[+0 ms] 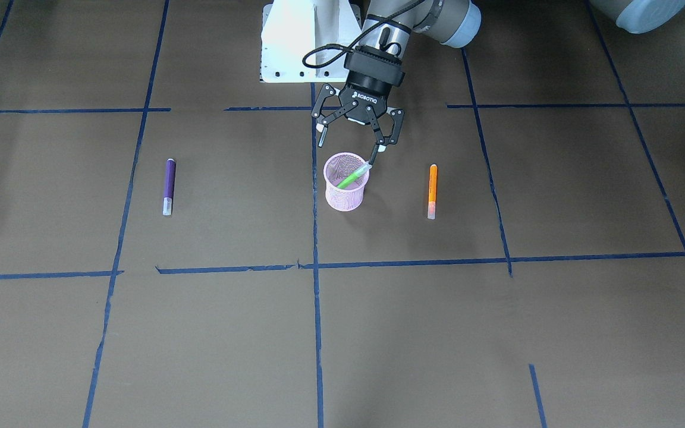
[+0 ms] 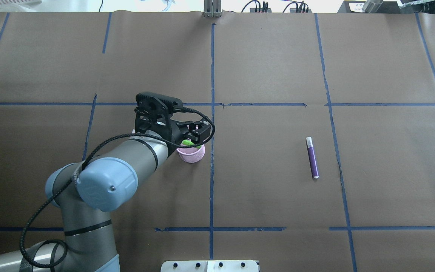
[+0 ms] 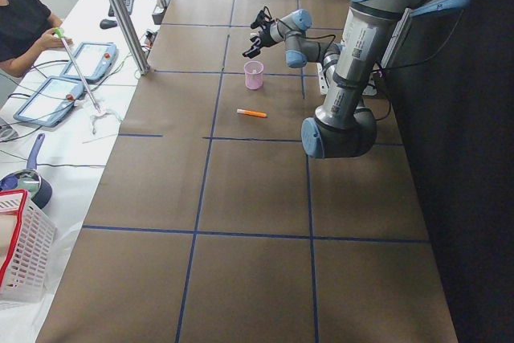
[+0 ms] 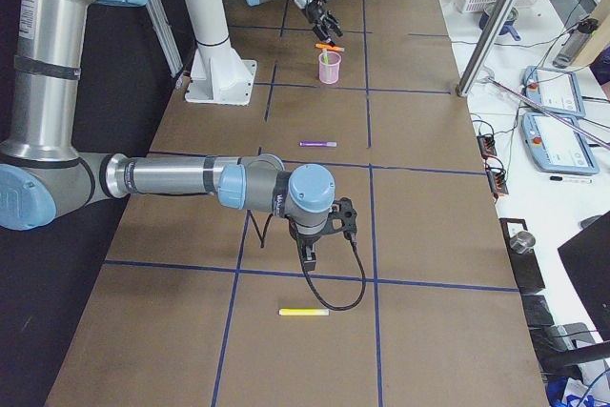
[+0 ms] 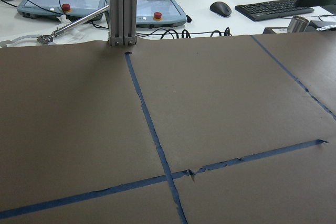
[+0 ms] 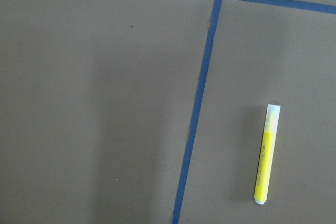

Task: Collect pens into pen holder
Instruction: 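Open the left gripper to drop the green highlighter into the cup, then raise the left gripper from the cup while the right gripper grasps the yellow highlighter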

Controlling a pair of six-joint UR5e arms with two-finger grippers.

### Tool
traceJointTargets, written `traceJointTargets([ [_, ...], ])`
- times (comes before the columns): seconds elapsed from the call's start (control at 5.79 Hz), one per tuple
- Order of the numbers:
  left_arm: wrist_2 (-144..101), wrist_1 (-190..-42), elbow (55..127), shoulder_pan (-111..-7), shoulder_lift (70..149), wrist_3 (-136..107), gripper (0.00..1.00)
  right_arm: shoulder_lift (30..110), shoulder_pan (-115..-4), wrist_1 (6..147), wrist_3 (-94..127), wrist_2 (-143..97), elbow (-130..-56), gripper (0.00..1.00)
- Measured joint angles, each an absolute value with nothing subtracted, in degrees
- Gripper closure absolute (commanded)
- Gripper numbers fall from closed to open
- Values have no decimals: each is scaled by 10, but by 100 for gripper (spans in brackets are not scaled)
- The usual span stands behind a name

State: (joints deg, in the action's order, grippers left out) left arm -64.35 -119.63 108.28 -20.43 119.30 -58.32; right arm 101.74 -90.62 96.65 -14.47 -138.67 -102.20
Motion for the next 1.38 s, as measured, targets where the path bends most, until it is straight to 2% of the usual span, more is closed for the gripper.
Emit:
traceJointTargets([
  [0.35, -698, -1190, 1091, -259, 1169, -584, 0, 974, -905, 848, -131, -1384, -855, 1],
  [0.69, -738, -1187, 1090, -291, 1139, -594, 0, 900, -884, 820, -89, -1387, -722, 2],
  [1.38, -742, -1187, 1092, -294, 1134, -604, 0, 870, -810, 812, -3, -1382, -664, 15],
])
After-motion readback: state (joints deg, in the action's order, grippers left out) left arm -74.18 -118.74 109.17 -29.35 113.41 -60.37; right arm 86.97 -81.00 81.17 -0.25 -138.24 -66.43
